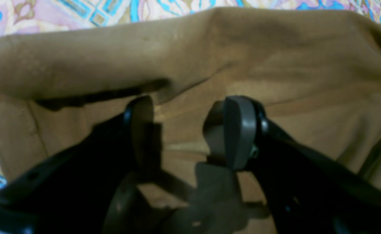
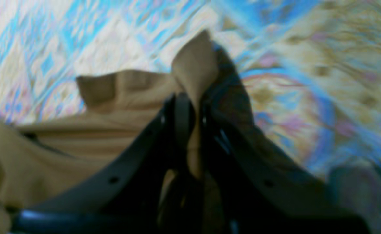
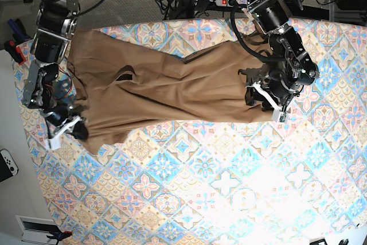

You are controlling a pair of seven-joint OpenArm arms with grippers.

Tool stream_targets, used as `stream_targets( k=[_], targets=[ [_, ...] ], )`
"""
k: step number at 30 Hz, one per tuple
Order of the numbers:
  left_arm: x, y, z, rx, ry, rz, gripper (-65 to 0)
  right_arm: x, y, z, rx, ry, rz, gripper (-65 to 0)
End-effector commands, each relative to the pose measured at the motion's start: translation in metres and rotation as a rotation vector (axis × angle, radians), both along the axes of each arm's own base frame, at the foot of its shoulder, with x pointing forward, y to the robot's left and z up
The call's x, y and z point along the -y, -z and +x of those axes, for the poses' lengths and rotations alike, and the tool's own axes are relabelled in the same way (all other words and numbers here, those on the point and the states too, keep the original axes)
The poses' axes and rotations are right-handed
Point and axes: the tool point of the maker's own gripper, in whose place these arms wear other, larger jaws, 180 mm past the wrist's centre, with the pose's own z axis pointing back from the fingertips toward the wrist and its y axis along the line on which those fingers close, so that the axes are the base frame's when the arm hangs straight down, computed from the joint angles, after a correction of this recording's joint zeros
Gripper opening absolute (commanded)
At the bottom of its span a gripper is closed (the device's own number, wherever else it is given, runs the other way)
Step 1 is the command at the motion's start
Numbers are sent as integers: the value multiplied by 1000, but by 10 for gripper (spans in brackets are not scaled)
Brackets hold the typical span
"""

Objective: Layout the t-shirt on the table in an organized manner, then fold the t-shirt properly
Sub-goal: 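Grasp the shirt fabric with both grippers at its middle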

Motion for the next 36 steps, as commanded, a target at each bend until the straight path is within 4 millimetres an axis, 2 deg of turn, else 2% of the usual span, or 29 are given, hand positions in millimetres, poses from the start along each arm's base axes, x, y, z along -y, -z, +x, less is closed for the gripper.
stream_targets(
  k=[1,8,11,17,21,28,32,36],
  targets=[
    [-17,22,-28,-161,-4,87,-320,20,-26,14,75,52,-11,-650],
    [-16,20,-25,-156,-2,87,-320,11,-20,14,55,21,-25,-650],
    [-16,20,-25,-155,-2,88,-320,-4,-12,12,26,-38,-45,-650],
    [-16,20,-25,-155,-2,88,-320,-21,-3,9,-1,-102,-67,-421],
    [-17,20,-26,-158,-2,89,-320,-33,3,7,-28,-152,-86,-331],
    [-17,20,-26,-159,-2,91,-320,-33,1,9,-20,-152,-86,-323],
    [-17,20,-26,-159,-2,91,-320,-34,-21,30,30,-154,-91,-320],
    [-22,23,-30,-183,1,126,-320,-34,-23,32,35,-155,-93,-293]
  ],
)
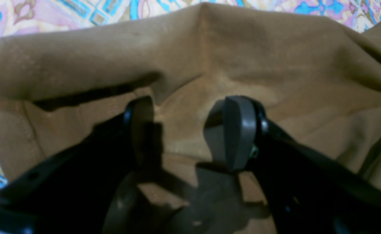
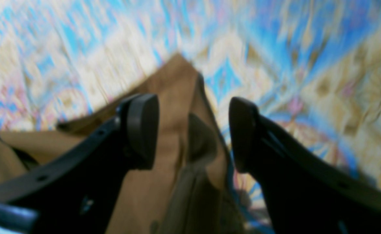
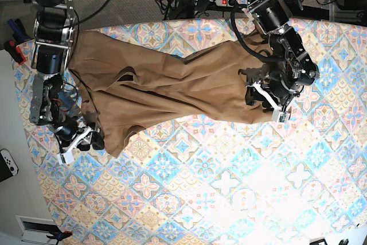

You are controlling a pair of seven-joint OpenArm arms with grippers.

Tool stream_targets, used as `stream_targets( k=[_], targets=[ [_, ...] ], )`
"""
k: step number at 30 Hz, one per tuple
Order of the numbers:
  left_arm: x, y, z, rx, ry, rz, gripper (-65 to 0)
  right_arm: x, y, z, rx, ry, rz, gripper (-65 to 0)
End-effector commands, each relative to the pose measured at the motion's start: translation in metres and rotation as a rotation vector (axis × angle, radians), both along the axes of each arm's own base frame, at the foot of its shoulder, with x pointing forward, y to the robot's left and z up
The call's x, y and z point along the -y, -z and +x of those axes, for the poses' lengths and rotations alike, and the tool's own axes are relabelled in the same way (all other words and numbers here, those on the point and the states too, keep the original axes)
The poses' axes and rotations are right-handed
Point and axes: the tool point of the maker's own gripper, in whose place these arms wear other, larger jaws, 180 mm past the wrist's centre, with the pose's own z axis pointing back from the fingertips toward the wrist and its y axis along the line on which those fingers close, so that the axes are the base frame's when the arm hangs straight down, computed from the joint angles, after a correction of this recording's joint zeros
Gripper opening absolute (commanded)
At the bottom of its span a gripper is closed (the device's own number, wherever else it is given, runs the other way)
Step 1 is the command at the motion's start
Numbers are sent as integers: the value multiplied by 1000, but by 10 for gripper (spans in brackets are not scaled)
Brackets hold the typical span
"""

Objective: Layout the t-shirt on the table in an organized manner, then fold the t-shirt properly
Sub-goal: 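Grasp the shirt fabric with both grippers at its middle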

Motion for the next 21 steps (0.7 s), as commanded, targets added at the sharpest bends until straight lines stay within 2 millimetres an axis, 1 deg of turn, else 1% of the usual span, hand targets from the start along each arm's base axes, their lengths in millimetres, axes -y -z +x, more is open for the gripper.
stream_targets(
  k=[1,2,4,6,8,10,11,14,17,18,21],
  targets=[
    [-21,23,-31,-183,-9,117,-320,7,-15,8,40,2,-8,-272],
    [-21,24,-31,-189,1,128,-320,5,-17,11,42,-15,-27,-251],
    [-12,25,-29,-193,43,143,-320,0,-28,24,59,-52,-79,-228],
    [-3,24,-26,-191,81,155,-320,-2,-45,40,91,-81,-139,-224],
    [0,24,-25,-190,93,157,-320,-1,-58,51,133,-87,-173,-224],
    [0,24,-25,-188,96,159,-320,-1,-58,53,151,-83,-174,-224],
    [0,23,-23,-185,96,159,-320,0,-52,52,141,-76,-166,-224],
    [0,22,-23,-183,96,159,-320,8,-20,39,59,-41,-126,-224],
    [-1,22,-22,-182,95,162,-320,13,5,28,14,3,-78,-224],
    [-8,21,-22,-183,93,175,-320,14,12,25,5,13,-66,-224],
    [-12,20,-22,-183,93,185,-320,11,28,13,-32,-14,-49,-224]
  ],
)
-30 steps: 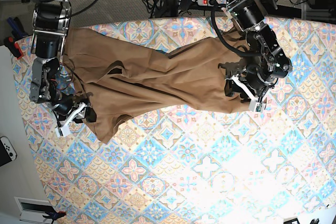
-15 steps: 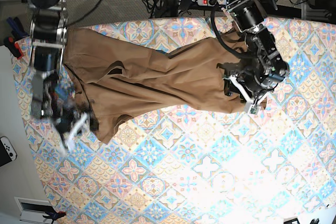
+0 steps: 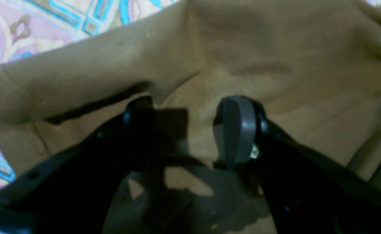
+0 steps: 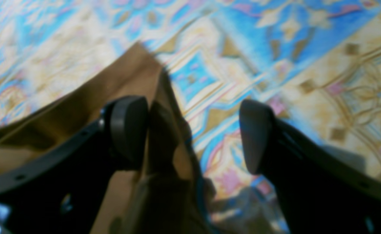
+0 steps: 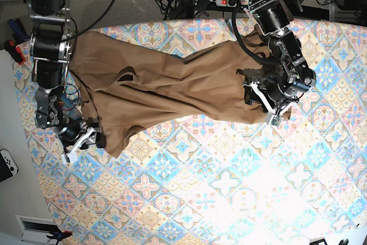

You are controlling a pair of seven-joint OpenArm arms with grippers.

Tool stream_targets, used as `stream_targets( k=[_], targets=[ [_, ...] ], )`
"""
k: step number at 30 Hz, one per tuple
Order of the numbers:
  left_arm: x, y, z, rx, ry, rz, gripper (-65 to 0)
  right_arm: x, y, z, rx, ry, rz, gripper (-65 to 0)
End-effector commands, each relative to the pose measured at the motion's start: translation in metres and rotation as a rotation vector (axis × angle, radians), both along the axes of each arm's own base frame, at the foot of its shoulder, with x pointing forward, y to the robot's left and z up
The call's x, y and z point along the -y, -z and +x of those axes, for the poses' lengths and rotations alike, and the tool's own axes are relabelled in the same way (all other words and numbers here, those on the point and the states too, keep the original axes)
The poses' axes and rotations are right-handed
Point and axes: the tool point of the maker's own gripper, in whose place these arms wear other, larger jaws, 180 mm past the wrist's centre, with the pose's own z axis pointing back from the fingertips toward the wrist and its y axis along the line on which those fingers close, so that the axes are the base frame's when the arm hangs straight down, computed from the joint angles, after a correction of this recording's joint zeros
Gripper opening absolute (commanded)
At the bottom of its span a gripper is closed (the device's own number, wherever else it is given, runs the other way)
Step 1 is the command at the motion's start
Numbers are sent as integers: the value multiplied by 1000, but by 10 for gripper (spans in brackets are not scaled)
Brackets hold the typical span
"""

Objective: Layout the t-shirt on the table in an organized manner, then fold the t-shirt properly
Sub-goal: 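Grasp the shirt fabric with both grippers at its middle, then move both grippers to the shirt's opposite edge and grasp it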

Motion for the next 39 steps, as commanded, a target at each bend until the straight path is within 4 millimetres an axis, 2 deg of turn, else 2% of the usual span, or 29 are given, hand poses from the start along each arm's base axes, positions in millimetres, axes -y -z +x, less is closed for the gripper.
stream_targets(
  k=[1,6,10,16,19,21,28,31,33,36,39],
  targets=[
    [-18,18,-24,-141,-14,90,-320,8,-2,0,-11,-8,-26,-224],
    [-18,18,-24,-141,-14,90,-320,8,4,-4,-33,-35,-69,-224],
    [-18,17,-23,-137,-14,84,-320,-22,18,-7,-61,-103,-88,-224],
    [-18,13,-20,-123,-16,86,-320,-44,35,-15,-104,-196,-165,-224],
    [-21,-9,-9,-52,-25,116,-320,-44,36,-16,-109,-204,-177,-224],
    [-12,-28,0,13,-31,118,-320,-44,36,-17,-109,-205,-178,-229],
    [-4,-95,17,218,-67,165,-320,-44,36,-17,-111,-204,-179,-353],
    [-7,-109,19,256,-81,181,-316,-44,37,-17,-112,-204,-179,-359],
    [-9,-111,20,264,-86,183,-314,-44,36,-17,-112,-203,-179,-350],
    [-31,-121,25,280,-107,229,-313,-44,37,-17,-113,-202,-178,-325],
    [-48,-122,28,273,-126,250,-313,-44,37,-18,-117,-206,-182,-285]
  ],
)
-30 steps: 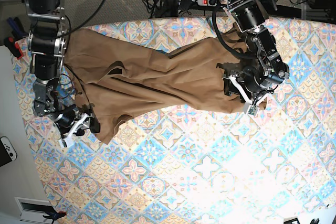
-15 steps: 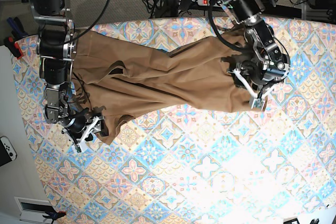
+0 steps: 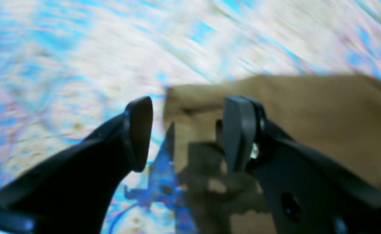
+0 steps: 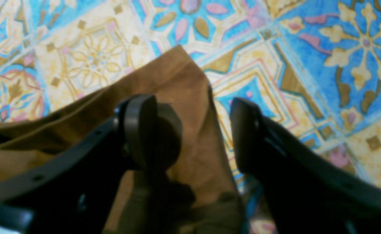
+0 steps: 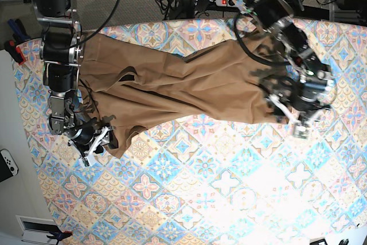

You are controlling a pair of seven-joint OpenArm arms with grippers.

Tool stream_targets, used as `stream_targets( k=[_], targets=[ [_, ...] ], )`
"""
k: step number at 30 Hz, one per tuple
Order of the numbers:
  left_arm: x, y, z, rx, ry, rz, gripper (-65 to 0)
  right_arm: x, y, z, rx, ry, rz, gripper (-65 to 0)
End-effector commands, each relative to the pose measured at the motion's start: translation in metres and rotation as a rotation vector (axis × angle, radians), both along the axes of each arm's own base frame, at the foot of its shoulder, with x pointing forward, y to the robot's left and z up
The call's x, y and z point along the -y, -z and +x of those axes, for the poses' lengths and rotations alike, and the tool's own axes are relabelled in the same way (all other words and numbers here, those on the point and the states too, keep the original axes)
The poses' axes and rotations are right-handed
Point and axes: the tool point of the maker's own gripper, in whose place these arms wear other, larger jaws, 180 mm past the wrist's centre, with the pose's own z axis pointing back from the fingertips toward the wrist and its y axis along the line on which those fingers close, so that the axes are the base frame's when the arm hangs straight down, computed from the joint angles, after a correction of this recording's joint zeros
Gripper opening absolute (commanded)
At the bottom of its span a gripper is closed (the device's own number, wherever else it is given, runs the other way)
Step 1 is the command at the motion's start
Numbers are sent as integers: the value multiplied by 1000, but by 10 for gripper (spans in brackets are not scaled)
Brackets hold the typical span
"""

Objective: Layout the t-shirt on the table in an organized manner, then fold the t-shirt properly
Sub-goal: 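Move both grippers to the shirt's opposite edge and grasp it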

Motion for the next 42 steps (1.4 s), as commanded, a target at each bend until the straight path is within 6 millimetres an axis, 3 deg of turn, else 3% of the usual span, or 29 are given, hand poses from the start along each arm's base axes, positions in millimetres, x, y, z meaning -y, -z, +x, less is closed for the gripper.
stream_targets(
  k=[1,13,17,24,27,29,31,34,35,40,42],
  targets=[
    [-6,-11,10,33,3,15,-313,-3,19,-19,-108,-56,-58,-274],
    [-51,36,41,-133,0,-48,-313,-1,21,-21,-117,-66,-80,-264],
    [-43,59,47,-129,18,-113,-313,2,23,-23,-125,-76,-103,-264],
    [-34,92,36,-218,33,-131,-324,2,23,-23,-125,-76,-104,-264],
    [-24,96,35,-220,41,-154,-402,2,24,-23,-126,-80,-106,-271],
    [-21,98,35,-227,43,-153,-512,1,24,-23,-126,-81,-107,-327],
    [-15,100,35,-230,48,-160,-650,1,24,-23,-127,-83,-109,-442],
    [-13,101,34,-235,50,-161,-650,1,24,-24,-129,-83,-110,-627],
    [-10,103,34,-240,52,-167,-650,1,24,-24,-129,-83,-110,-650],
    [-3,98,40,-218,57,-182,-650,2,26,-25,-141,-83,-117,-650],
    [-5,87,47,-187,56,-170,-650,4,28,-28,-161,-82,-123,-650]
  ],
)
